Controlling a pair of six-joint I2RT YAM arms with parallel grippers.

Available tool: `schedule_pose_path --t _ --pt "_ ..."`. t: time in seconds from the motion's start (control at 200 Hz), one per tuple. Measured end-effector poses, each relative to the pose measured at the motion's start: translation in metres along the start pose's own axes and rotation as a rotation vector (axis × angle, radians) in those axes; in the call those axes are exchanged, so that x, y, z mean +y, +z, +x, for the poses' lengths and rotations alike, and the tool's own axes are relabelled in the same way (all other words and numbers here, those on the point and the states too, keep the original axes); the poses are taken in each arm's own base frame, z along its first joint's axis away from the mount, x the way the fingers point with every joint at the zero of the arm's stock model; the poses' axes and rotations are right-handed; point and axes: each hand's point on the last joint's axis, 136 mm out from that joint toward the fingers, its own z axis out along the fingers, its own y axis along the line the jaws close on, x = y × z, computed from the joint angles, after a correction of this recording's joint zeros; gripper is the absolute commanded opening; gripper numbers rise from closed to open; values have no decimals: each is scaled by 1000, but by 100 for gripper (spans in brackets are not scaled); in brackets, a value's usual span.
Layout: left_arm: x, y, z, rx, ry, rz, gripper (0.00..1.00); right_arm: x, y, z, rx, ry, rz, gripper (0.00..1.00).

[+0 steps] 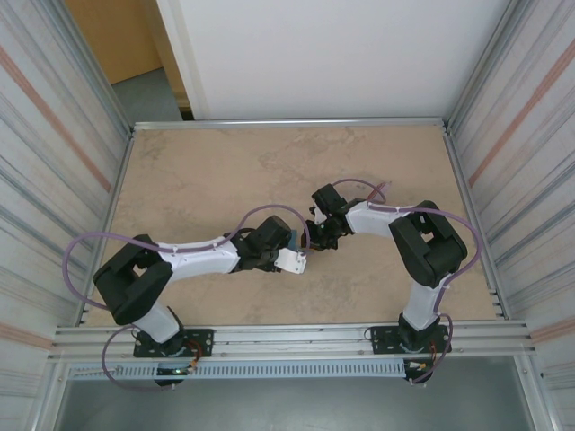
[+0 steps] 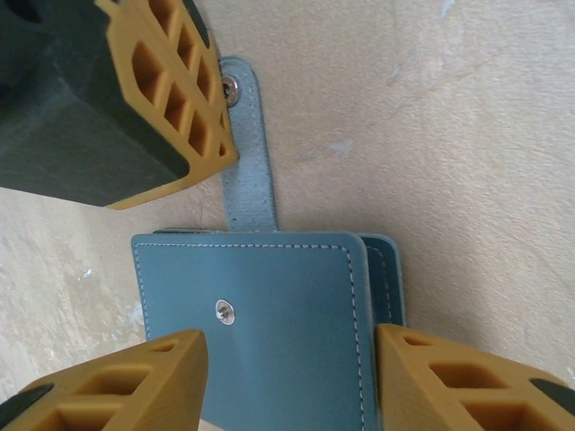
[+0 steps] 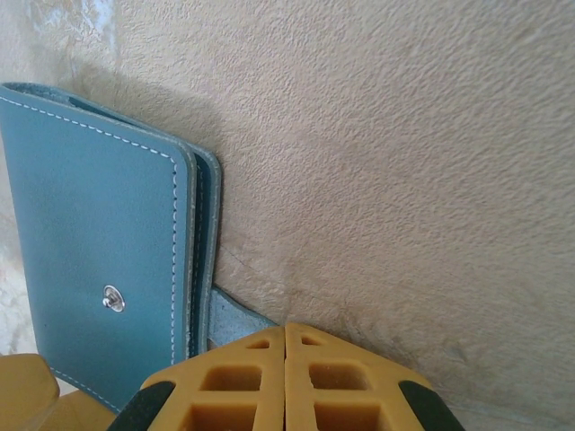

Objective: Put the credit cards into the card holder
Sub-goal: Open the card holder at the center of the table.

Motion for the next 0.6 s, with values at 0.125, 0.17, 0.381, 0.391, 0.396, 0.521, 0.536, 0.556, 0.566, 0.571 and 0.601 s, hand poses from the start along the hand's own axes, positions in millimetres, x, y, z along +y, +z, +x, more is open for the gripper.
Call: schedule_pose_path --t 0.125,0.17,0.381,0.391,0.396,0.521,0.536,0.556,0.566,0.571,0.601 --pt "-1 1 6 19 -17 -3 48 0 0 0 -1 0 -1 6" --pt "0 1 9 27 -30 -7 46 0 0 0 -2 -1 -2 7" --pt "14 0 34 70 -154 -39 28 1 1 -1 -7 -5 -10 6" --pt "15 0 35 72 -162 -41 28 1 1 -1 -7 -5 -10 7" --pt "15 0 35 73 -163 -42 28 1 1 -1 -7 -5 -10 7" --pt "20 -4 39 73 -235 -58 21 1 1 -1 -8 -6 -12 6" --pt "20 -4 39 73 -239 -58 21 1 1 -1 -8 -6 -12 6" --pt "20 -4 40 74 -255 -59 21 1 1 -1 -8 -6 -12 6" --pt "20 -4 40 74 -258 -59 21 1 1 -1 -8 -6 -12 6" --pt "20 -4 40 73 -261 -59 21 1 1 -1 -8 -6 -11 6" --pt "20 -4 41 75 -279 -58 21 1 1 -1 -8 -6 -12 7"
